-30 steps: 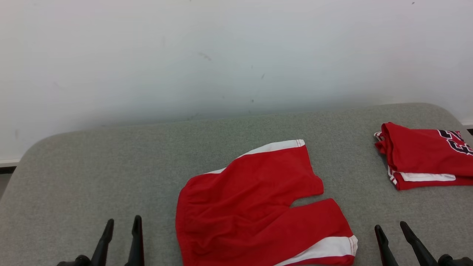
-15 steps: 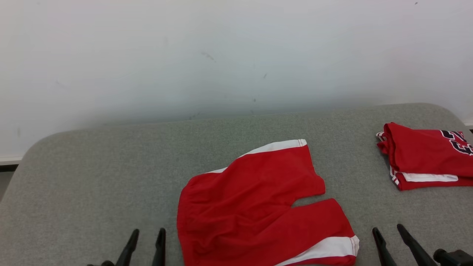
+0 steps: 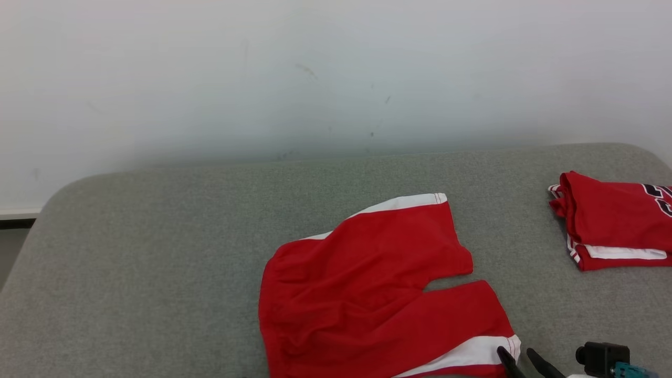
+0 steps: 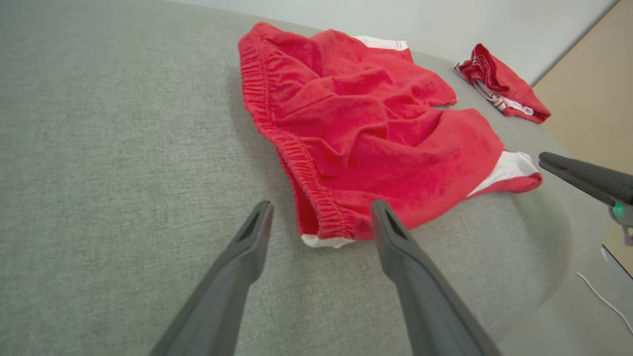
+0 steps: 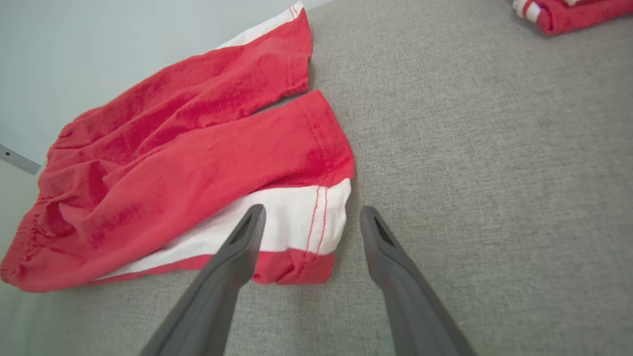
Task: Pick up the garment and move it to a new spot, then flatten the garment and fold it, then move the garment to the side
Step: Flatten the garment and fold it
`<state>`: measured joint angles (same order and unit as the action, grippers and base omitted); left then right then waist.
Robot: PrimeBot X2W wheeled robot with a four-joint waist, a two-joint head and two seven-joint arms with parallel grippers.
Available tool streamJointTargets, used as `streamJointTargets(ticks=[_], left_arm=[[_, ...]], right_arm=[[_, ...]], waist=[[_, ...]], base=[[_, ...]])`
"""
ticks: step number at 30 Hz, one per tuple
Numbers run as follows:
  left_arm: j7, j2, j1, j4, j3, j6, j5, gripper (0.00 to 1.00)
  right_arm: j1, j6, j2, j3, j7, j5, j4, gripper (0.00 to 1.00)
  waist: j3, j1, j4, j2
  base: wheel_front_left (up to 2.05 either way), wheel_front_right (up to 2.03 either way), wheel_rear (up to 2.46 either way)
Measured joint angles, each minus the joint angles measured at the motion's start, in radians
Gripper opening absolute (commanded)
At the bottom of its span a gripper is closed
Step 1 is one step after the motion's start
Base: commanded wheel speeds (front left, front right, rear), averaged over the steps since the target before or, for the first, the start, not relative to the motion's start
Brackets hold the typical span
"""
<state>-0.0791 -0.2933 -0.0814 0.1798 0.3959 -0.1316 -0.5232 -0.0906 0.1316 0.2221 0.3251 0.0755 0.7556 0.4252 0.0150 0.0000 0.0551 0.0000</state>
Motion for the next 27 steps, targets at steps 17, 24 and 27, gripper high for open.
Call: streamJointTargets(ticks=[17, 24, 27], left_arm=[[0.035, -0.089, 0.151, 0.111, 0.234, 0.000, -0.132, 1.00], [-0.001, -0.105, 0.184, 0.161, 0.284, 0.000, -0.172, 0.00], [-0.012, -0.108, 0.192, 0.169, 0.302, 0.000, -0.187, 0.00]], right_arm=[[-0.118, 0.000, -0.016, 0.086, 0.018, 0.084, 0.104, 0.95], [-0.125, 0.000, 0.003, 0.139, -0.025, 0.124, 0.101, 0.00], [-0.129, 0.000, 0.016, 0.157, -0.051, 0.139, 0.092, 0.00]], waist=[[-0.046, 0.0000, 0.014, 0.0000], [-0.043, 0.0000, 0.018, 0.0000], [-0.041, 0.0000, 0.017, 0.0000]], base=[[0.00, 0.00, 0.00], [0.00, 0.00, 0.00], [0.00, 0.00, 0.00]])
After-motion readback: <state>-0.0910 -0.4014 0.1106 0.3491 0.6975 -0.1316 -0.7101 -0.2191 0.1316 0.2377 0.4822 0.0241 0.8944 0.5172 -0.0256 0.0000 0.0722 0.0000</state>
